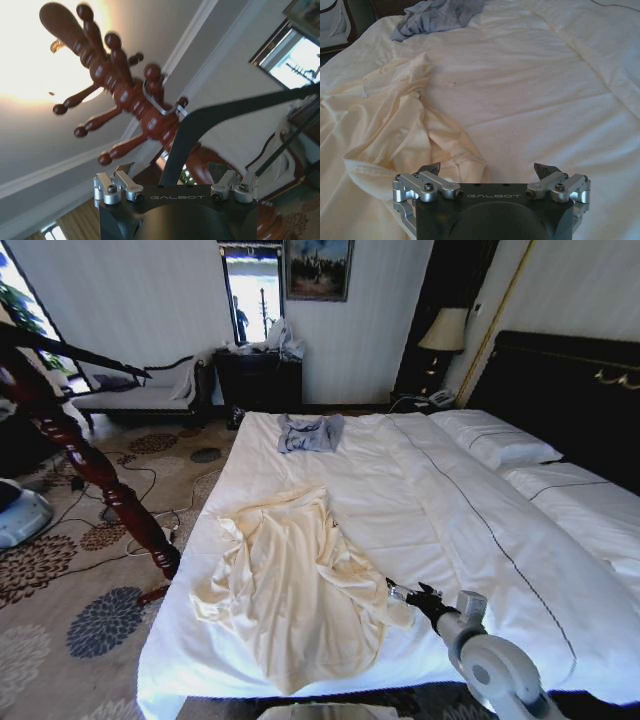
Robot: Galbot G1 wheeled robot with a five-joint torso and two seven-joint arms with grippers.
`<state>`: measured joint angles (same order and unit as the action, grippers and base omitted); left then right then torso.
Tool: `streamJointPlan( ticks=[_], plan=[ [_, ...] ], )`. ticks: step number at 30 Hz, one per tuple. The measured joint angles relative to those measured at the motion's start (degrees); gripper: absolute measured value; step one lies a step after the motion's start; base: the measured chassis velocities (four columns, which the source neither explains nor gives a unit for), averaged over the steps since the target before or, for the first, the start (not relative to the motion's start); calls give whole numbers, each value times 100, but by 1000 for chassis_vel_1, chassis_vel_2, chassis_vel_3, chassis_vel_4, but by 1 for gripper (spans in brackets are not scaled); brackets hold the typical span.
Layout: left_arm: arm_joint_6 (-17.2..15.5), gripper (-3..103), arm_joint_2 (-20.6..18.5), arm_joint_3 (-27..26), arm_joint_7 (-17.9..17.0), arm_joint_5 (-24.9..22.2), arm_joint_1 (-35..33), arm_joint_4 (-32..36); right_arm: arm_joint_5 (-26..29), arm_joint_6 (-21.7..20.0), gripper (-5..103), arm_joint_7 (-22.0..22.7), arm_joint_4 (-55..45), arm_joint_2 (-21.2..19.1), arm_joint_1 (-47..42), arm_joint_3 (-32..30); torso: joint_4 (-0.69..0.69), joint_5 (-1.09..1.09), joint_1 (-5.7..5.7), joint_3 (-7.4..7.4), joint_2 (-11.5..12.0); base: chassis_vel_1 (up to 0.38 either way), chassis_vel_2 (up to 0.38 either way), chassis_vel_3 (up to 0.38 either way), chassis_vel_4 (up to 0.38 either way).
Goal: Pick up the clothes from the bed and hang them on the clothes hanger.
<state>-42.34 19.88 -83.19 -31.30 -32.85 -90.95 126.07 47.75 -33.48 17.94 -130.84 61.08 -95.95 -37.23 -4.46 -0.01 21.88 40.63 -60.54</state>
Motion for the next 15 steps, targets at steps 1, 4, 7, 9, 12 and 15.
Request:
streamJointPlan(
  ticks=[1,4,7,9,12,15],
  plan=[
    [1,83,2,3,0,1,4,-44,0,0,100,0,-1,-4,6,9,1,0,0,0,0,0,0,0,0],
    [7,83,-5,9,2,-6,42,-269,11,0,100,0,-7,-41,34,43,1,-1,0,0,0,0,0,0,0],
    [9,83,-26,-27,2,-7,52,-348,20,0,100,0,-7,-71,49,66,0,0,0,0,0,0,0,0,0],
    [12,83,-68,-72,-1,16,61,-466,28,0,100,0,-4,-103,61,93,0,1,0,0,0,0,0,0,0],
    [13,83,-98,-61,-4,51,84,-581,44,0,100,1,-1,-124,79,115,0,1,0,0,0,0,0,0,0],
    [14,83,-115,0,-9,61,124,-673,92,-1,100,9,-1,-153,122,144,0,1,0,0,0,0,0,0,0]
  ],
)
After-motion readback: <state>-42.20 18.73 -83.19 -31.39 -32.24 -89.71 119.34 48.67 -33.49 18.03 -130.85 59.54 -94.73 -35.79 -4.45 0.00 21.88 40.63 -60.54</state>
